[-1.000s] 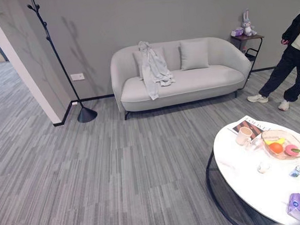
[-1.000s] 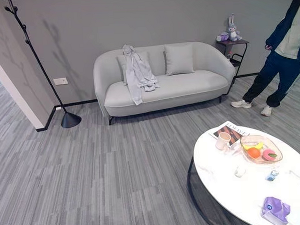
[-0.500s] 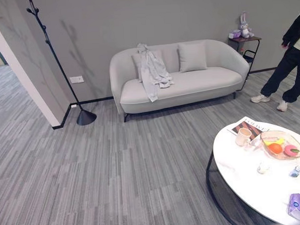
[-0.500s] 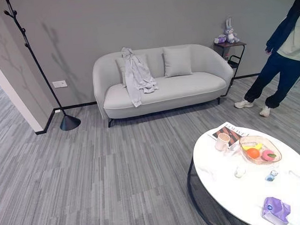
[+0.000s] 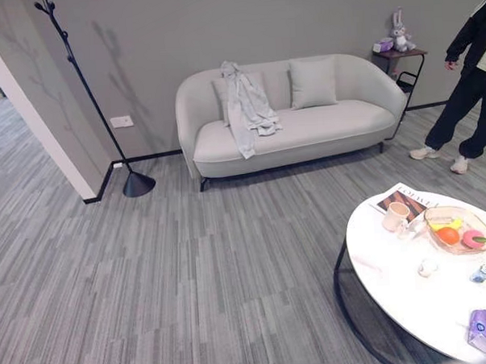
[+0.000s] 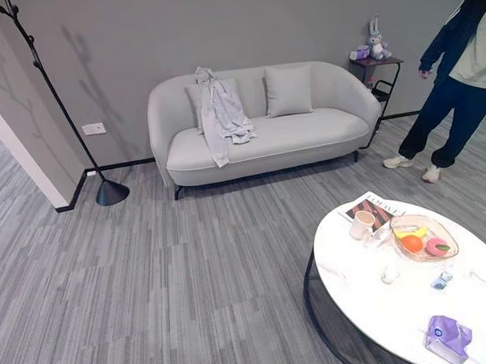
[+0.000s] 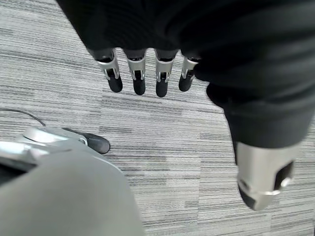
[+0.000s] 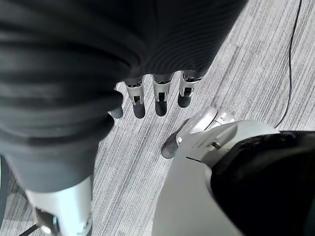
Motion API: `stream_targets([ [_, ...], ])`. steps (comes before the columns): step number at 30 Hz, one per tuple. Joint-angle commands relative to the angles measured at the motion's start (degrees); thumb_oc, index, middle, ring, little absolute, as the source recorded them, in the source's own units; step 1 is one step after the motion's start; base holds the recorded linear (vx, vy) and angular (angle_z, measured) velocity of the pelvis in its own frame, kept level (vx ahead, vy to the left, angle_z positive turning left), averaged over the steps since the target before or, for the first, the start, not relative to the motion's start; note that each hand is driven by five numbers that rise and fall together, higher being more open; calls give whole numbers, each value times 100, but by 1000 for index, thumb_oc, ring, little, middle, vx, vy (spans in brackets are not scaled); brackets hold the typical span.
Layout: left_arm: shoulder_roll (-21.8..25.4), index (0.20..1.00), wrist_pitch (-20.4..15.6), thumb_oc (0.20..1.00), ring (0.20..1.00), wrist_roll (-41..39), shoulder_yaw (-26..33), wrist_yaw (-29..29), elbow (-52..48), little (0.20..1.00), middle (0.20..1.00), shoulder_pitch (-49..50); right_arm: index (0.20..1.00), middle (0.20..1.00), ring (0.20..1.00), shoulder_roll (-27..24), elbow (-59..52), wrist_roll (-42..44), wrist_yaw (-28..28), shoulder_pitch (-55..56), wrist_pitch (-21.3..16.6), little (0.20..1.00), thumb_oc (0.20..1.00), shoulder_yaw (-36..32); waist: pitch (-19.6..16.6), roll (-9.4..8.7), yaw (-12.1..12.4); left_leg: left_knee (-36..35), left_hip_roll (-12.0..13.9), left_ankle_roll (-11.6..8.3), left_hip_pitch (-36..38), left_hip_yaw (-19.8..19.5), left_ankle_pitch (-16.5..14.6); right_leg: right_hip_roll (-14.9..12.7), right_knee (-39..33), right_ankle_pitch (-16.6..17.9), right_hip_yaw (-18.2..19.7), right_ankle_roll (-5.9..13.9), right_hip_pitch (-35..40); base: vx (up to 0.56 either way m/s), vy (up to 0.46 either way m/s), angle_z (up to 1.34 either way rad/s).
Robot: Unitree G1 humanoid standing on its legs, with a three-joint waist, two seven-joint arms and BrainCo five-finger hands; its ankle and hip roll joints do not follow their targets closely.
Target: Hang the clothes on the sofa on the clothes rack.
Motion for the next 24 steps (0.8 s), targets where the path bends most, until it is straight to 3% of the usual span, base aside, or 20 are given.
stream_targets([
  [1, -394, 1000, -79, 1000, 1000, 227, 23, -2, 296, 1000, 1000, -224, 1000, 1000, 1000, 104, 292, -47, 15, -283, -118, 1000, 1000, -136, -167, -143, 65, -285, 244, -447, -267, -379, 728, -410, -43, 523, 259, 213, 205, 7, 47, 0],
  [13, -383, 1000, -54, 1000, 1000, 268, 55, 9, 268, 1000, 1000, -317, 1000, 1000, 1000, 62, 313, -144, 27, -369, -58, 1000, 1000, -27, -53, -135, 115, -180, 190, -435, -261, -403, 793, -551, 163, 528, 312, 188, 179, 8, 64, 0],
  [19, -371, 1000, -34, 1000, 1000, 302, 94, 22, 313, 1000, 1000, -329, 1000, 1000, 1000, 109, 325, -201, 4, -371, -109, 1000, 1000, -58, 99, 17, 197, 115, 50, -372, -244, -527, 883, -562, 1675, 559, 405, 29, -132, 14, 153, -5],
  [20, -411, 1000, -20, 1000, 1000, 323, 128, 23, 343, 1000, 1000, -345, 1000, 1000, 1000, 126, 276, -213, 12, -368, -117, 1000, 1000, -61, 297, 324, 151, 135, 216, -350, -41, -569, 927, -414, 3108, 569, 337, -5, -761, 10, 159, -25],
  [22, -411, 1000, -20, 1000, 1000, 323, 128, 23, 343, 1000, 1000, -345, 1000, 1000, 1000, 126, 276, -213, 12, -368, -117, 1000, 1000, -61, 296, 324, 151, 136, 216, -350, -42, -569, 927, -414, 3108, 569, 338, -5, -763, 89, 145, -17],
  [23, -443, 1000, -9, 1000, 1000, 361, 161, 46, 394, 1000, 1000, -325, 1000, 1000, 1000, 209, 193, -172, 13, -338, -132, 1000, 1000, -56, 580, 567, 133, 164, 411, -363, 294, -588, 955, -385, 3926, 462, 148, -11, -1218, 268, 134, 8],
  [24, -416, 1000, -20, 1000, 1000, 366, 254, 56, 408, 1000, 1000, -286, 1000, 1000, 1000, 220, 217, -147, 19, -309, -136, 1000, 1000, -98, 597, 492, 130, 154, 380, -377, 412, -578, 940, -486, 3640, 463, 58, 32, -1196, 268, 134, -5],
])
